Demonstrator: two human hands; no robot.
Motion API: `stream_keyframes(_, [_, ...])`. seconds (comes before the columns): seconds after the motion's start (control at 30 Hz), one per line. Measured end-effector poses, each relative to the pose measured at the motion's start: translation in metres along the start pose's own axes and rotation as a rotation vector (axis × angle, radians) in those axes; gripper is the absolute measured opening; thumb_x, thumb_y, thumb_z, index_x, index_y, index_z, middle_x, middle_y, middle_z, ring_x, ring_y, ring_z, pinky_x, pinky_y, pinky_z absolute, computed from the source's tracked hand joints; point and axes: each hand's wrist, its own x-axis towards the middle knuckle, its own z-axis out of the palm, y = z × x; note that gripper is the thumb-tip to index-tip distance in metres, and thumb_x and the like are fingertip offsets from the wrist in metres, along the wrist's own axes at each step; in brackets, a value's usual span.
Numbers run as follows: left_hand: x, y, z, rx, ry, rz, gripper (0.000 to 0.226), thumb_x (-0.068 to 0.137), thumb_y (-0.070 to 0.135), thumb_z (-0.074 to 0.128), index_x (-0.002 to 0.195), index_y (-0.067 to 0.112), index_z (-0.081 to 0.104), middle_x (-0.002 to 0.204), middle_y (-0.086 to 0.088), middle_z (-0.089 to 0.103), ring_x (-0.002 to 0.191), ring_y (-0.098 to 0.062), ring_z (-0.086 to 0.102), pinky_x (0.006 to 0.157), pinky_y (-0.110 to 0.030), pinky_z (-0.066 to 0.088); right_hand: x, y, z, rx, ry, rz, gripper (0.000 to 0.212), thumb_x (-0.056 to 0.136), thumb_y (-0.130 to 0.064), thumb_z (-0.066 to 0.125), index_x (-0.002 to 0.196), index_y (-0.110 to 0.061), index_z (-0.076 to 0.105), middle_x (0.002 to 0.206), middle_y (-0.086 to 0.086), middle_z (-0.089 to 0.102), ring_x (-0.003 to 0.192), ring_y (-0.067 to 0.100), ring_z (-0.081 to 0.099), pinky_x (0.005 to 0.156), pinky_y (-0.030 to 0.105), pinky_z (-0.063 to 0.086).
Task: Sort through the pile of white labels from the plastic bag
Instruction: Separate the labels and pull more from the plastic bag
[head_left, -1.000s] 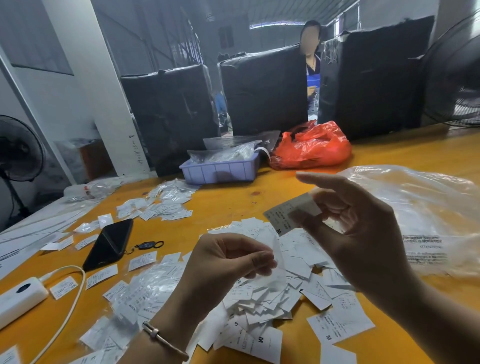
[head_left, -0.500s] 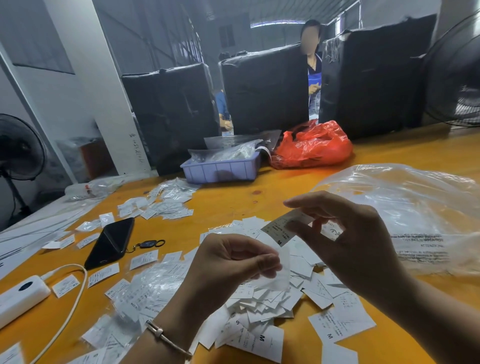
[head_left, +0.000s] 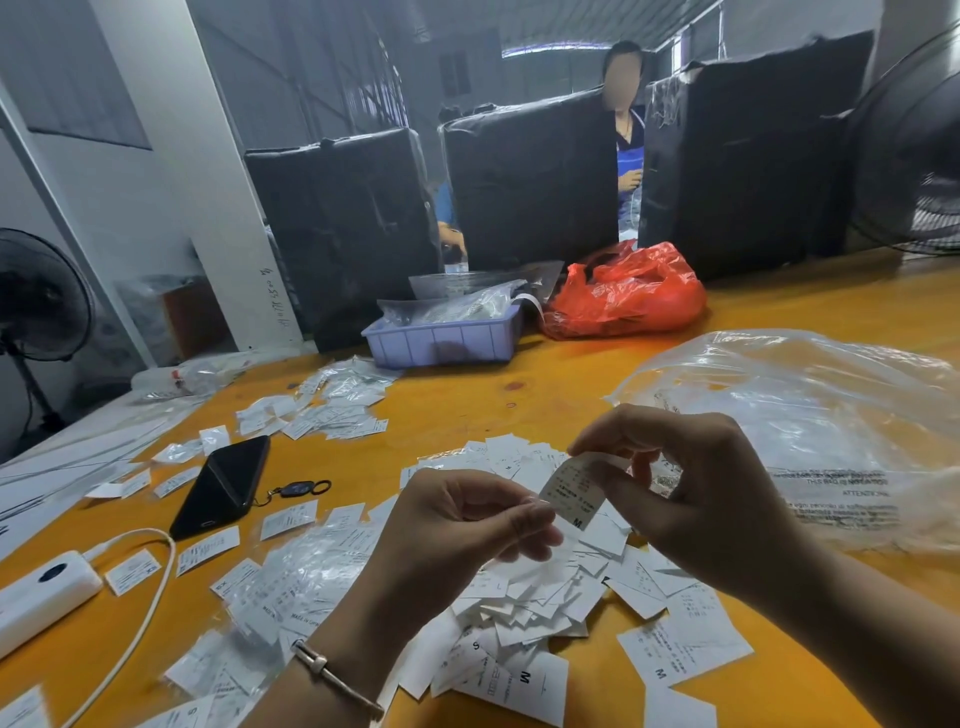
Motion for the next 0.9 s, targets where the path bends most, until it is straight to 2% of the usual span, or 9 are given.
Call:
stream_keyframes(0.23, [-0.0006, 0.0020, -0.0020, -0.068, 0.012, -0.035, 0.029, 0.077, 0.035, 0.071, 0.087, 0.009, 0.078, 0.082, -0.010, 0.077, 0.073, -0.025, 0.075, 0.060, -0.022, 0.055, 0.0005, -0.0007, -0.0041, 0.032, 0.055, 0.009, 0.014, 0.069, -0.005, 0.062, 0.074, -0.014, 0.072, 0.068, -0.012, 0.069, 0.060, 0.006, 0.061, 0.049, 0.025, 0.048])
stream_keyframes(0.37, [-0.0010, 0.0027, -0.0026, -0.085, 0.012, -0.051, 0.030, 0.077, 0.036, 0.070, 0.087, 0.009, 0.079, 0.082, -0.011, 0.077, 0.073, -0.025, 0.075, 0.060, -0.022, 0.055, -0.0002, -0.0026, -0.0031, 0.070, 0.149, 0.043, 0.014, 0.066, -0.004, 0.063, 0.071, -0.014, 0.072, 0.062, -0.011, 0.068, 0.056, 0.007, 0.061, 0.049, 0.027, 0.049])
stream_keyframes(0.57, [-0.0003, 0.0036, -0.0017, -0.094, -0.004, -0.059, 0.029, 0.077, 0.034, 0.071, 0.089, 0.008, 0.078, 0.082, -0.011, 0.077, 0.073, -0.025, 0.075, 0.060, -0.022, 0.055, -0.0020, -0.0008, 0.0000, 0.024, -0.011, 0.052, 0.012, 0.069, -0.008, 0.063, 0.073, -0.015, 0.072, 0.063, -0.008, 0.069, 0.056, 0.008, 0.064, 0.050, 0.026, 0.050])
stream_keyframes(0.63, [-0.0006, 0.0034, -0.0012, -0.081, 0.008, -0.058, 0.031, 0.076, 0.035, 0.071, 0.088, 0.008, 0.079, 0.081, -0.011, 0.077, 0.072, -0.024, 0.075, 0.059, -0.021, 0.055, -0.0020, -0.0011, 0.0006, 0.019, 0.004, 0.046, 0.012, 0.069, -0.008, 0.063, 0.073, -0.016, 0.072, 0.063, -0.008, 0.068, 0.056, 0.007, 0.063, 0.050, 0.023, 0.050])
stream_keyframes(0.7, [-0.0006, 0.0028, -0.0013, -0.072, 0.025, -0.058, 0.031, 0.076, 0.036, 0.071, 0.086, 0.008, 0.078, 0.080, -0.011, 0.077, 0.072, -0.023, 0.075, 0.059, -0.021, 0.054, -0.0001, -0.0006, -0.0022, 0.035, 0.093, 0.057, 0.012, 0.070, -0.005, 0.065, 0.073, -0.015, 0.072, 0.064, -0.006, 0.069, 0.057, 0.007, 0.063, 0.051, 0.025, 0.051])
stream_keyframes(0.8, [-0.0007, 0.0019, -0.0023, -0.079, 0.043, -0.048, 0.025, 0.078, 0.031, 0.071, 0.086, 0.008, 0.078, 0.080, -0.011, 0.077, 0.072, -0.023, 0.075, 0.060, -0.022, 0.055, 0.0016, -0.0002, -0.0072, 0.162, 0.240, 0.145, 0.025, 0.074, 0.010, 0.069, 0.081, -0.014, 0.072, 0.067, -0.001, 0.071, 0.060, 0.014, 0.067, 0.056, 0.036, 0.054])
stream_keyframes(0.83, [-0.0007, 0.0017, -0.0028, -0.080, 0.052, -0.039, 0.023, 0.079, 0.029, 0.071, 0.086, 0.008, 0.078, 0.080, -0.011, 0.077, 0.072, -0.023, 0.075, 0.060, -0.021, 0.055, 0.0014, -0.0004, -0.0082, 0.217, 0.268, 0.172, 0.029, 0.076, 0.011, 0.068, 0.088, -0.015, 0.072, 0.070, 0.000, 0.072, 0.060, 0.015, 0.068, 0.056, 0.036, 0.056])
stream_keyframes(0.9, [-0.0006, 0.0010, -0.0030, -0.090, 0.076, -0.016, 0.020, 0.079, 0.028, 0.072, 0.085, 0.010, 0.079, 0.080, -0.011, 0.077, 0.073, -0.023, 0.075, 0.060, -0.021, 0.055, 0.0004, -0.0009, -0.0071, 0.227, 0.290, 0.187, 0.037, 0.081, 0.007, 0.066, 0.108, -0.019, 0.071, 0.076, -0.003, 0.073, 0.059, 0.010, 0.069, 0.052, 0.022, 0.054])
